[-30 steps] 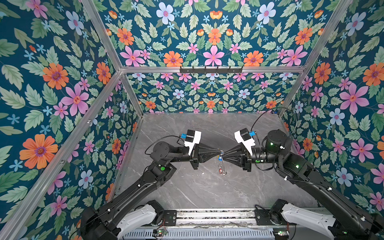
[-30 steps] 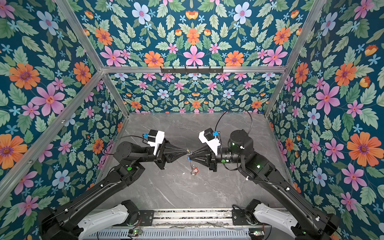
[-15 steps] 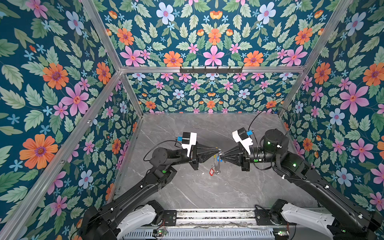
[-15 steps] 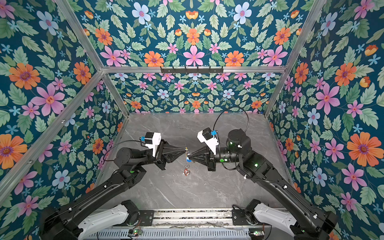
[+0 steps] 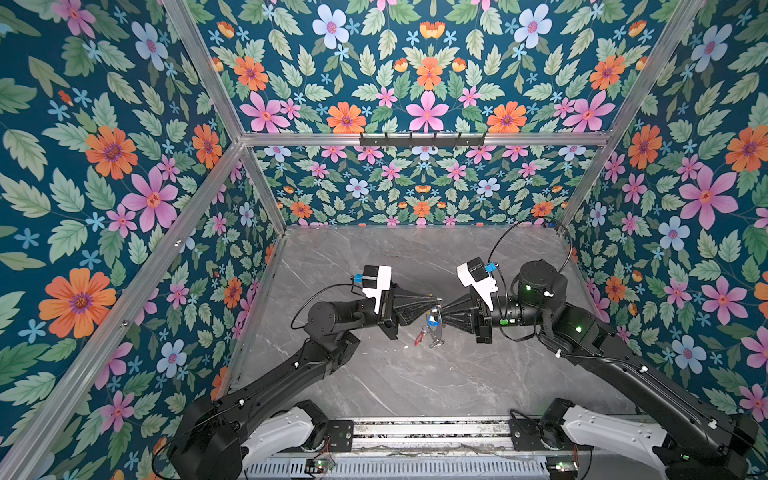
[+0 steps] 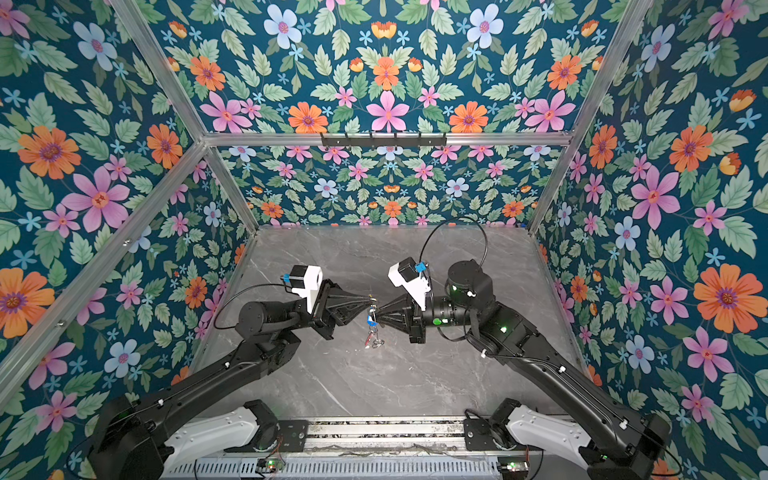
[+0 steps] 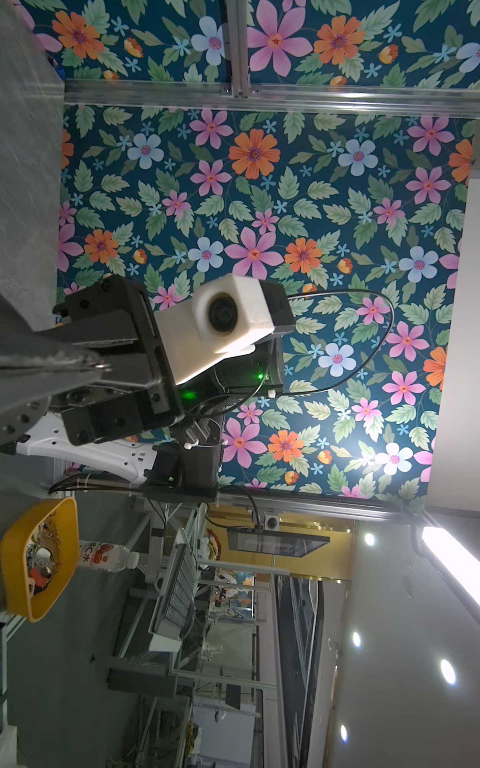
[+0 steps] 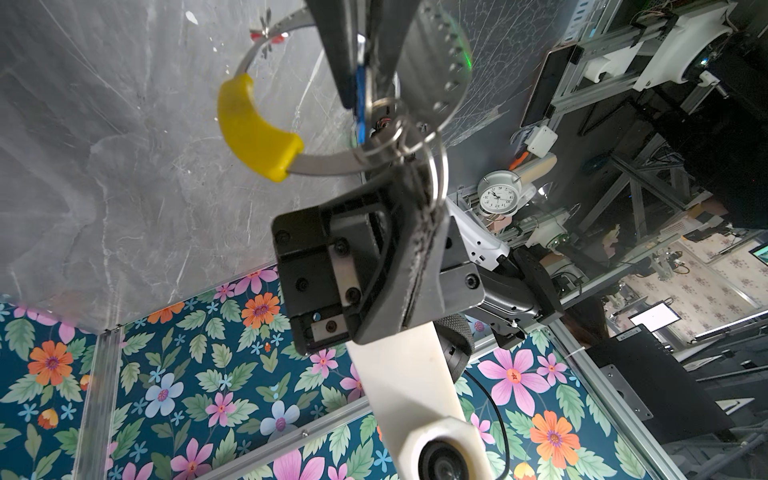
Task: Remove the keys from the keyring
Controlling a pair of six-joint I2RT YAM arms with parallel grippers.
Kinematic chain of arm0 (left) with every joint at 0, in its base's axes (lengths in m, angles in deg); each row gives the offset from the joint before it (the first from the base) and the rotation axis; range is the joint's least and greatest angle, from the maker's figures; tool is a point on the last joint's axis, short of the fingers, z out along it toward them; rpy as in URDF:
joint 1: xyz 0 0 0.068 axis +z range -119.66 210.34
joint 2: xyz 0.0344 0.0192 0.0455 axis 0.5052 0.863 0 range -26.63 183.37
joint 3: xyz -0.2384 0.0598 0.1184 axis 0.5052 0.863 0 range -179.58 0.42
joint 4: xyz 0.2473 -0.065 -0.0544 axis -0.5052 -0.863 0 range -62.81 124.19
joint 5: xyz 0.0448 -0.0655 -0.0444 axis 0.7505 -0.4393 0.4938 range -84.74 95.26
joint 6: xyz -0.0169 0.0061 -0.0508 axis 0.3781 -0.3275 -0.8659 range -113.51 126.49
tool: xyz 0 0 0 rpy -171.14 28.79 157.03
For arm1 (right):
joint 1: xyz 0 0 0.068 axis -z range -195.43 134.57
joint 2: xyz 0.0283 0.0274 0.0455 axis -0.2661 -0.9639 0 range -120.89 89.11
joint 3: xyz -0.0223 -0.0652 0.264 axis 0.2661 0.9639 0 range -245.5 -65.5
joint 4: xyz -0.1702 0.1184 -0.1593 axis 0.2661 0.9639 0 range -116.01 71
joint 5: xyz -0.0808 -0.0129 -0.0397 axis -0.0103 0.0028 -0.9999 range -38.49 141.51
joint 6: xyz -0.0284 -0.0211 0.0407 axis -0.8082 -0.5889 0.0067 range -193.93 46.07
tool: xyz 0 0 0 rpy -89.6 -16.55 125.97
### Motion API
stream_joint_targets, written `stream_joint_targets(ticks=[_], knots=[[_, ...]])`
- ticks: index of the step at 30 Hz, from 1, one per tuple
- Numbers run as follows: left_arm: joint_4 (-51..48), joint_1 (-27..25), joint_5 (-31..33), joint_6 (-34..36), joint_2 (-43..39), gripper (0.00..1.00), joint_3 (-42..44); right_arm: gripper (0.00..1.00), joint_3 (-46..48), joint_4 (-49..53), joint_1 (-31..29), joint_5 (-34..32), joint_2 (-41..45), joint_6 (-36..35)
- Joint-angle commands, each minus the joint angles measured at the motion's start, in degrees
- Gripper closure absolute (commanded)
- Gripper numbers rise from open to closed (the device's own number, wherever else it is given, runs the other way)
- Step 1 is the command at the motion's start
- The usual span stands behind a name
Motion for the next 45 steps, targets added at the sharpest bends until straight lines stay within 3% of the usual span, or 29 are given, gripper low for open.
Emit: stream_joint_targets(ticks=[1, 5, 8, 10, 15, 23, 37, 45], knots=[[8.3, -0.1, 0.8, -1.8, -0.1, 1.0, -0.4, 1.0, 0.6, 3.5, -0.1, -2.9, -0.3, 0.4], [6.8, 0.0, 0.8, -1.3, -0.6, 1.0, -0.2, 0.97, 0.6, 3.4, -0.1, -5.3, 1.0, 0.5], [4.5, 0.0, 0.8, -0.4, -1.1, 1.0, -0.3, 0.7, -1.3, 5.9, -0.1, -6.0, 2.2, -0.9], [3.4, 0.0, 0.7, -0.1, -1.3, 1.0, -0.4, 0.58, -3.3, 7.9, -0.1, -7.5, 3.7, -2.1], [3.3, 0.0, 0.8, 0.0, -1.5, 1.0, -0.1, 0.5, -6.3, 4.0, -0.1, -10.3, 6.7, -1.3], [5.3, 0.0, 1.5, -1.2, -1.2, 1.0, 0.4, 0.53, -7.7, -4.6, -0.3, -4.9, 2.0, 2.7], [4.2, -0.1, 2.3, -0.1, -1.4, 1.0, 0.9, 0.82, -4.8, -7.1, -1.5, -1.8, 0.9, 4.7], [4.2, -0.1, 2.0, -0.3, -0.8, 1.0, 0.6, 0.87, -4.4, -8.2, -1.5, -2.1, 0.8, 5.2]])
